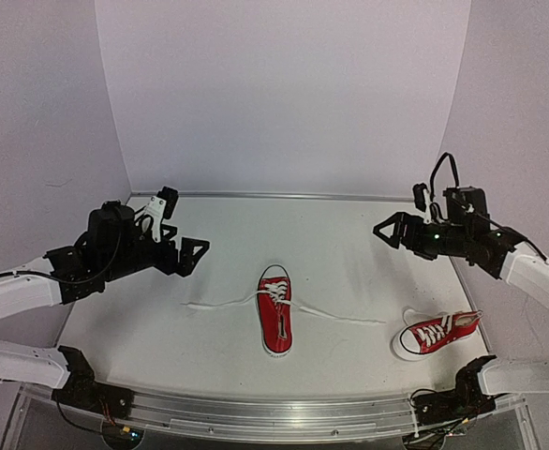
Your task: Tie the shoes
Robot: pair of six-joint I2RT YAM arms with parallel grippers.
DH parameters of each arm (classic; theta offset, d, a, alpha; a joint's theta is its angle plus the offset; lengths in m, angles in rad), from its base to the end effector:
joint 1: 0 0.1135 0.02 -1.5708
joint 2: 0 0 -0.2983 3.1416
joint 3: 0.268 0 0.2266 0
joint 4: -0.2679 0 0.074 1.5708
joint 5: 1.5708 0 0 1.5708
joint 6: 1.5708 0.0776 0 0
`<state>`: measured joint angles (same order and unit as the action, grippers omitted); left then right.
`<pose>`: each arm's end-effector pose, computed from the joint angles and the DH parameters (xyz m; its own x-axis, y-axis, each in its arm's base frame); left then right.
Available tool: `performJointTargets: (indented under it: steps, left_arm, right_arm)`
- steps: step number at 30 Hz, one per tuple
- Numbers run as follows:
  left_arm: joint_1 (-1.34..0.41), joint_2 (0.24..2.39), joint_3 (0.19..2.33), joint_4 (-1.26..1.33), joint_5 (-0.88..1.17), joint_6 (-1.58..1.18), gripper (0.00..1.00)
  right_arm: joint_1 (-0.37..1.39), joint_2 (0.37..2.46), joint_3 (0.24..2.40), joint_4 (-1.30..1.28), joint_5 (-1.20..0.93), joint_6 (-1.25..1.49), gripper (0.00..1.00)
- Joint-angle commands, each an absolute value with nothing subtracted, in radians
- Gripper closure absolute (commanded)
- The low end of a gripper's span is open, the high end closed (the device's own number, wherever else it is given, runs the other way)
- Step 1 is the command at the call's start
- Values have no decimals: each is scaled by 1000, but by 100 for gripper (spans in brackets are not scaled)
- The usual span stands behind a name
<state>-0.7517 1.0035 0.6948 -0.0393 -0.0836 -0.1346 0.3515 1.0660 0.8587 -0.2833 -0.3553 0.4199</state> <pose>0.1713 -0.1512 0.3043 -0.3304 0.1258 -0.9354 0.5841 0.8057 -0.0979 0.2079 0.1050 0.3192 -0.6529 0.1677 -0.7387 -0.3775 0.7734 0.5092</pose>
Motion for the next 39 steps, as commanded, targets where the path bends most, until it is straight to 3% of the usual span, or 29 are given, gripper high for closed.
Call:
performJointTargets:
  steps: [1,10,15,19,24,26,39]
  left_arm:
    - [-755,1136,834,-82,94,27,0]
    - [-810,1463,954,-144,36,164,0]
    - [-815,1629,1033,-183,143,283,2]
    - [-815,1742,1094,-192,198,352,16]
    - [-815,1859,1193,-242,250,411,47]
    - [-815,1882,1210,-240,267,428,55]
    - [-815,1941,1222,-221,260,439,87]
  right_arm:
    - [346,1103,956,-277,-397,324,2]
    - [347,1136,925,-272,-518,326,2]
    - [347,1108,875,-252,-567,339,2]
    - [347,1099,841,-233,-600,350,2]
    - [348,1104,817,-223,-619,362,2]
    - [347,1103,809,-222,-621,361,2]
    - [347,1108,796,-219,-623,356,2]
